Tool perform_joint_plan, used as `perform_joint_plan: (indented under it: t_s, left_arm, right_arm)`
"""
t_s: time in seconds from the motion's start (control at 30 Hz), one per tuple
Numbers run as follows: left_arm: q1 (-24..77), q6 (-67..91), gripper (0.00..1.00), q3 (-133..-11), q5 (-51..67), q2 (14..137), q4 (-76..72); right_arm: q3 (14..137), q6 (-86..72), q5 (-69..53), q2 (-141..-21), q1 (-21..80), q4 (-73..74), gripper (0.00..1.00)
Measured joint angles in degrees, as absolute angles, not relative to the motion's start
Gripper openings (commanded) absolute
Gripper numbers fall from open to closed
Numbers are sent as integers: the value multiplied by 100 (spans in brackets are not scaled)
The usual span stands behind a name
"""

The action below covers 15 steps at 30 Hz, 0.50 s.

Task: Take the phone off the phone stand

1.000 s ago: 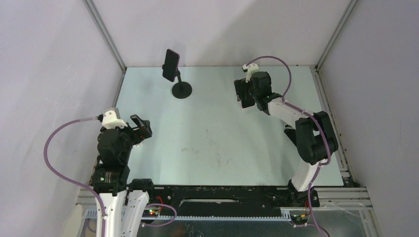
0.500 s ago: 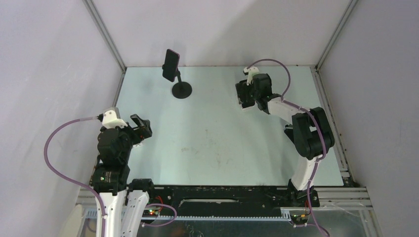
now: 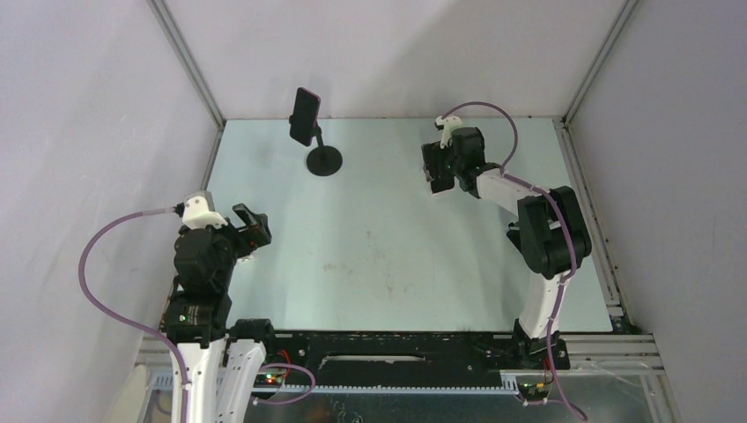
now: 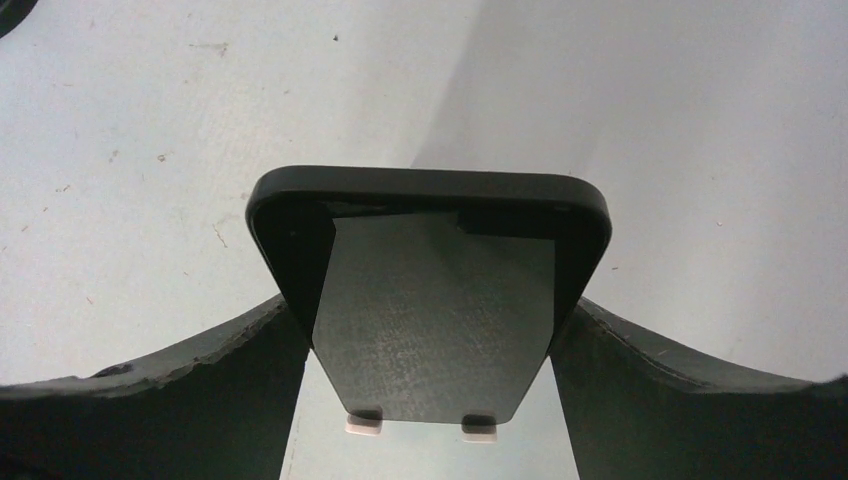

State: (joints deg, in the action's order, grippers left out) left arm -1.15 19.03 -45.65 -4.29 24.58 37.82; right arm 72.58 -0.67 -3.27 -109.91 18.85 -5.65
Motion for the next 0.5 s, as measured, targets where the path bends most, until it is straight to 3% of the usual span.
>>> perform_joint_plan:
  t_s: [0.27, 0.5]
  left_arm:
    - [-115, 1903, 98, -4565, -429, 2502, 3782]
    - [-12, 1903, 98, -4565, -429, 2508, 3780]
  right_arm:
    - [7271, -106, -283, -11002, 1872, -506, 63]
    - [7271, -12, -30, -10986, 1966, -504, 58]
